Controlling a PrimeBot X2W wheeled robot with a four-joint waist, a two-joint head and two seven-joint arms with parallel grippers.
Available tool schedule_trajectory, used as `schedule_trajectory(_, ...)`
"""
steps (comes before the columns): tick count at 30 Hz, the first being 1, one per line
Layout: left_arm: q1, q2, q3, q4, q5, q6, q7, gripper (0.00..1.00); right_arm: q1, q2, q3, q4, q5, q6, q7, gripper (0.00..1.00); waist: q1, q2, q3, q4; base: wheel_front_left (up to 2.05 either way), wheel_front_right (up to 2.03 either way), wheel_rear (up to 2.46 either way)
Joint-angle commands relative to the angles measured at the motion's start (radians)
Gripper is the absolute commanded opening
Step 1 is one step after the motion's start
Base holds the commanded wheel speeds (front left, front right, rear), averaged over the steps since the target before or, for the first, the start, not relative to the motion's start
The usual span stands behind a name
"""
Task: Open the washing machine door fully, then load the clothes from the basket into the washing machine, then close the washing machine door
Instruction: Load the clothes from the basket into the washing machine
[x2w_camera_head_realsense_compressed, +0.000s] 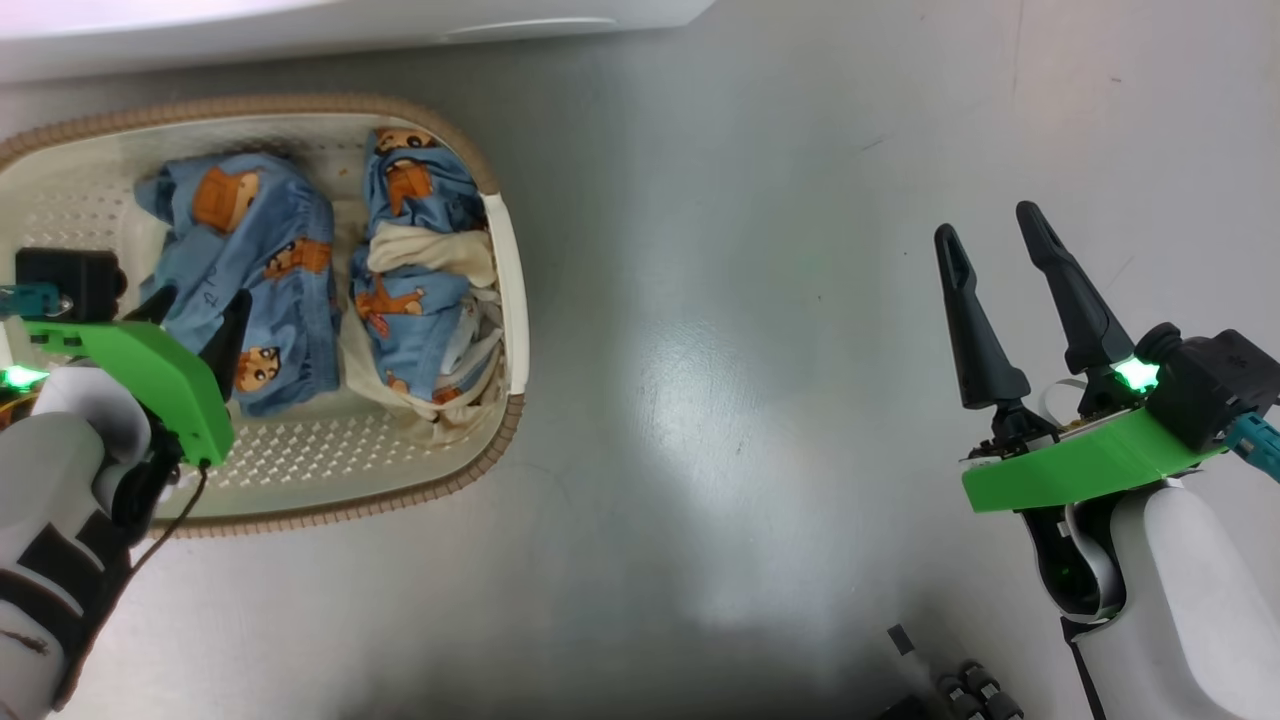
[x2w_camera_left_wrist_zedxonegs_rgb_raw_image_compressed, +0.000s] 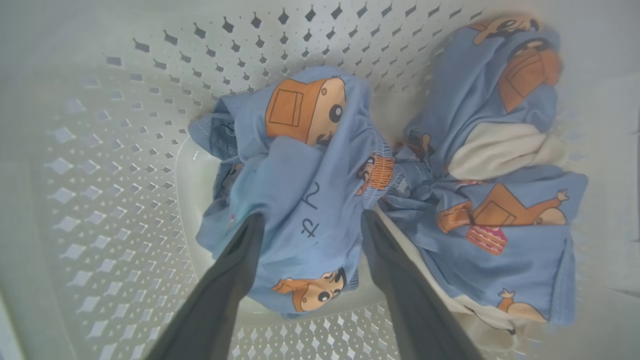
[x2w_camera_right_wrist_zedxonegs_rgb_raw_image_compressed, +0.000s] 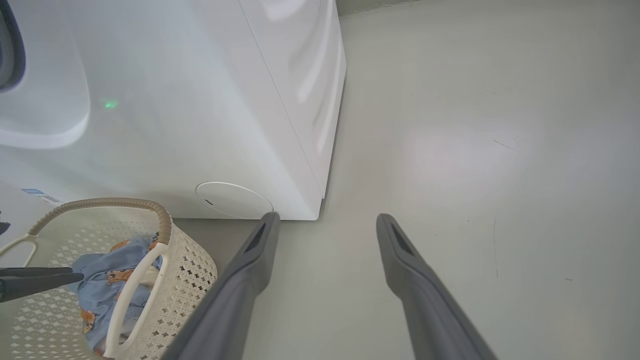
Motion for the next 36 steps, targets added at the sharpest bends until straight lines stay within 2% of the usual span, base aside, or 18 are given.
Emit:
schedule_trajectory(1, -0.008, 0.051, 0.009, 0.003, -0.015, -0.001, 0.005, 1.00, 0.022, 0.007, 0.024, -0.024, -0.014, 0.003, -0.012, 1.00, 0.0000, 0.0000, 0.005, -0.004, 0.00, 0.00, 0.00)
schedule_trajectory(16, -0.023, 0.062, -0.035, -0.016, -0.067, -0.001, 0.031, 1.00, 0.021, 0.006, 0.031, -0.034, -0.018, 0.003, -0.012, 1.00, 0.0000, 0.0000, 0.016, -0.011, 0.00, 0.00, 0.00)
schedule_trajectory(17, -0.022, 0.062, -0.037, -0.018, -0.070, -0.001, 0.033, 0.64, 0.021, 0.006, 0.032, -0.033, -0.018, 0.003, -0.012, 1.00, 0.0000, 0.0000, 0.015, -0.011, 0.00, 0.00, 0.00)
schedule_trajectory(18, -0.022, 0.063, -0.040, -0.019, -0.071, -0.001, 0.033, 0.42, 0.021, 0.006, 0.033, -0.033, -0.018, 0.003, -0.012, 1.00, 0.0000, 0.0000, 0.014, -0.011, 0.00, 0.00, 0.00)
schedule_trajectory(19, -0.022, 0.064, -0.042, -0.018, -0.073, -0.001, 0.032, 0.27, 0.020, 0.006, 0.035, -0.033, -0.018, 0.003, -0.012, 1.00, 0.0000, 0.0000, 0.013, -0.012, 0.00, 0.00, 0.00)
schedule_trajectory(20, -0.021, 0.064, -0.043, -0.020, -0.075, -0.001, 0.032, 0.04, 0.019, 0.006, 0.036, -0.033, -0.018, 0.003, -0.012, 1.00, 0.0000, 0.0000, 0.012, -0.012, 0.00, 0.00, 0.00)
schedule_trajectory(21, -0.020, 0.065, -0.045, -0.022, -0.077, -0.001, 0.033, 0.00, 0.019, 0.005, 0.037, -0.033, -0.019, 0.003, -0.012, 1.00, 0.0000, 0.0000, 0.010, -0.012, 0.00, 0.00, 0.00)
schedule_trajectory(36, 0.012, 0.038, -0.040, -0.034, -0.155, -0.001, -0.023, 0.00, 0.031, -0.003, 0.026, -0.025, -0.017, 0.003, -0.012, 1.00, 0.0000, 0.0000, -0.054, 0.023, 0.00, 0.00, 0.00)
